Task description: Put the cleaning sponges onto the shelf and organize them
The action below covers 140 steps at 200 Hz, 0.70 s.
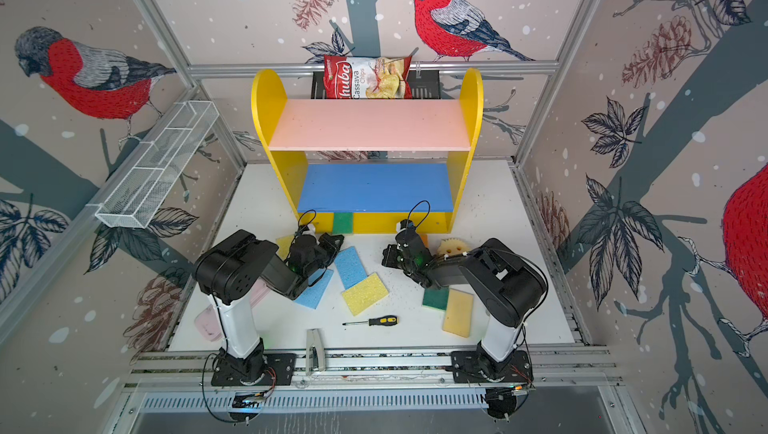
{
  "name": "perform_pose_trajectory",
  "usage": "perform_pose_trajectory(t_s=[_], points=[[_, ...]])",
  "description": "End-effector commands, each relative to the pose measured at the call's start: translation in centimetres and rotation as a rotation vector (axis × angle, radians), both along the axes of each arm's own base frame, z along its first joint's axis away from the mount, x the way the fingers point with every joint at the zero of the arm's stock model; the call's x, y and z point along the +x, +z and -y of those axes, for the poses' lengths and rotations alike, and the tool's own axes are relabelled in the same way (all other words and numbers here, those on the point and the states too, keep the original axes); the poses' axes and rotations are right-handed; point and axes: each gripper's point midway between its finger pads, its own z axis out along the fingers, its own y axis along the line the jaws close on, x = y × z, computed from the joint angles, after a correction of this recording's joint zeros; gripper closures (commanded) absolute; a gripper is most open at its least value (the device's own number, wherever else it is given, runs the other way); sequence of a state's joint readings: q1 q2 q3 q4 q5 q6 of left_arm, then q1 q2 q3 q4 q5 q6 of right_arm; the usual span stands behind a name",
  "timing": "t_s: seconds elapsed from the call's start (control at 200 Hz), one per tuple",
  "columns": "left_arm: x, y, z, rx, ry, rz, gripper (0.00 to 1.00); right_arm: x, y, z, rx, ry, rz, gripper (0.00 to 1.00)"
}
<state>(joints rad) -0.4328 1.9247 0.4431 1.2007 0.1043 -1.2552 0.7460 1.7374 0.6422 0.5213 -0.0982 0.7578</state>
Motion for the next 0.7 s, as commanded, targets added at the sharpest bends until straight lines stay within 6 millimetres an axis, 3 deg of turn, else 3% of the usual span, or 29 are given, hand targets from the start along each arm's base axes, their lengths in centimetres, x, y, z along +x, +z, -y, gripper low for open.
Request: perform_pose_trajectory(t_s=[0.0, 0.695], points=[[0.5, 0.9, 0.3, -0.02, -0.009, 0.042, 1.0, 0.2, 0.3, -0.4, 0.009, 0.011, 0.016, 0.99], [2.1, 0.6, -0.3, 0.039, 0.043, 0.076, 1.0, -0.2, 0.6, 0.1, -0.011, 0.01, 0.019, 0.99]])
